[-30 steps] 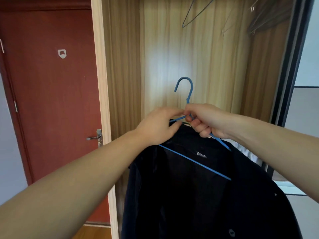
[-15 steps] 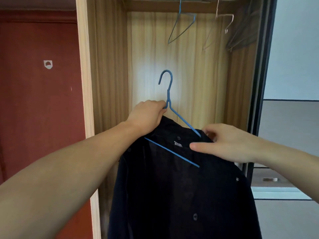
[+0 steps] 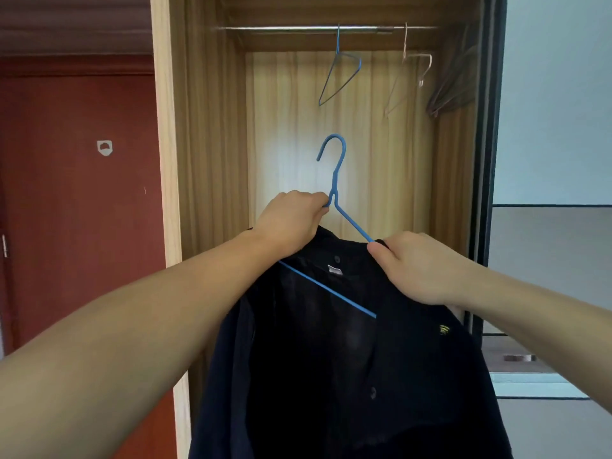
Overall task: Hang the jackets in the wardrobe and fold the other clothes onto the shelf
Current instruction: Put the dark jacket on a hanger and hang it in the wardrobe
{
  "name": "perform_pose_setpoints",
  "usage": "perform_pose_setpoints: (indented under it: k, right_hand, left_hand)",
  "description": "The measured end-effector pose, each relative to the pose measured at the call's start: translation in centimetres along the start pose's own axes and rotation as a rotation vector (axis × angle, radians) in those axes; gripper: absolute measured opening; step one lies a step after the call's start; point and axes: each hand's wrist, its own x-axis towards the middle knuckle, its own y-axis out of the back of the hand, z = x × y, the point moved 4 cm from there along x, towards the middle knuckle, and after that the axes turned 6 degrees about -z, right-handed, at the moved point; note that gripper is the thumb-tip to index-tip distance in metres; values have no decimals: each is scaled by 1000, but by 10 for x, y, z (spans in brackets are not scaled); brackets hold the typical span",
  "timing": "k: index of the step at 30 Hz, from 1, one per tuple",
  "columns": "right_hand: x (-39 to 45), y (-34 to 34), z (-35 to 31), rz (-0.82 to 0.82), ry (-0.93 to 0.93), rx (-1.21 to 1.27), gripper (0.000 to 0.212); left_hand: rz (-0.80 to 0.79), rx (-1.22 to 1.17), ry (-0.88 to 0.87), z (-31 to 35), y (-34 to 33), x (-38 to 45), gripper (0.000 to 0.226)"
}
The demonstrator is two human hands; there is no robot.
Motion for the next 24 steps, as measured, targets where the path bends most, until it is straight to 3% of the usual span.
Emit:
perform_pose_setpoints:
  k: [6, 9, 10, 16, 18, 20, 22, 24]
  right_hand:
    - [-3, -5, 4, -12, -22, 232, 43]
    - [-13, -11, 10, -90, 35, 377, 6]
    - [-12, -10, 12, -89, 42, 424, 4]
    - [7, 14, 13, -28, -55, 698, 16]
    - [16, 26, 12, 16, -85, 722, 16]
    - [23, 41, 12, 62, -109, 735, 18]
    - [29, 59, 8, 98, -105, 750, 18]
    - [35, 78, 4, 137, -72, 757, 16]
  left_hand:
    - [-9, -96, 40, -9, -5, -8, 24]
    - [8, -118, 70, -12, -8, -8, 23]
    - [24, -137, 81, -13, -8, -6, 23]
    - [86, -359, 287, -15, -6, 0, 17]
    - [88, -410, 341, -16, -11, -5, 37]
    - [95, -472, 429, -11, -15, -11, 38]
    - [2, -642, 583, 1, -21, -18, 25]
    - [-243, -960, 674, 24, -29, -23, 30]
